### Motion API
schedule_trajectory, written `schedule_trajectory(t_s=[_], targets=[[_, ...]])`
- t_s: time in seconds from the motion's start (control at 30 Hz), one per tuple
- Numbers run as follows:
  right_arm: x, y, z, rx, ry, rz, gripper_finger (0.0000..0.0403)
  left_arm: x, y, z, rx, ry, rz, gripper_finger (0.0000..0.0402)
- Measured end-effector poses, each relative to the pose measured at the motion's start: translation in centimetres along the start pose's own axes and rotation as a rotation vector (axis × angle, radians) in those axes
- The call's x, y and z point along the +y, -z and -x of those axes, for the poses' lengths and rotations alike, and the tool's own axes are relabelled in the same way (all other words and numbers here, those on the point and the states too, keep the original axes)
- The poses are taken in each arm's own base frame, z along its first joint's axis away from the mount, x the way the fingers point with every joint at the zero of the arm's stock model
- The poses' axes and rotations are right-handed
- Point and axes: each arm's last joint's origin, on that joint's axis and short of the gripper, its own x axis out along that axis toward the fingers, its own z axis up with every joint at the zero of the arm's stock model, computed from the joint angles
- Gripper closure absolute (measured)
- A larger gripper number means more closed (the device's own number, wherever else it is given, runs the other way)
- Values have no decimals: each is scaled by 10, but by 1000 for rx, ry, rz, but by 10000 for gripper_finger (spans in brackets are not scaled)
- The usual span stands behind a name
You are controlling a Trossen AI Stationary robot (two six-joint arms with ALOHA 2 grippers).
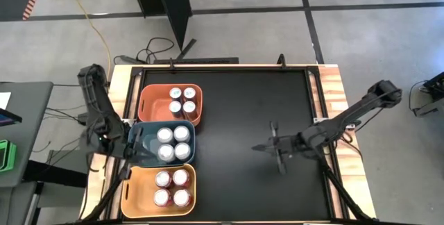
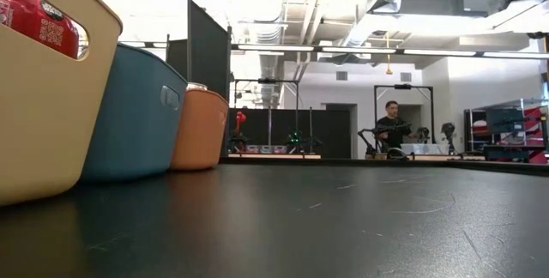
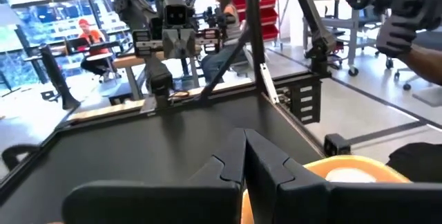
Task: Sort soda cans
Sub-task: Return to Home Position
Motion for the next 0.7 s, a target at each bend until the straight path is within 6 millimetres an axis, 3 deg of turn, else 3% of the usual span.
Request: schedule_trajectory(t_s=[0.3, 0.7], targets=[[-15, 45, 49, -29, 20, -33, 403, 14, 26, 18, 11, -27, 10, 401], [-26, 83, 90, -115, 49, -70, 403, 28, 50, 33, 27, -34, 33, 401]])
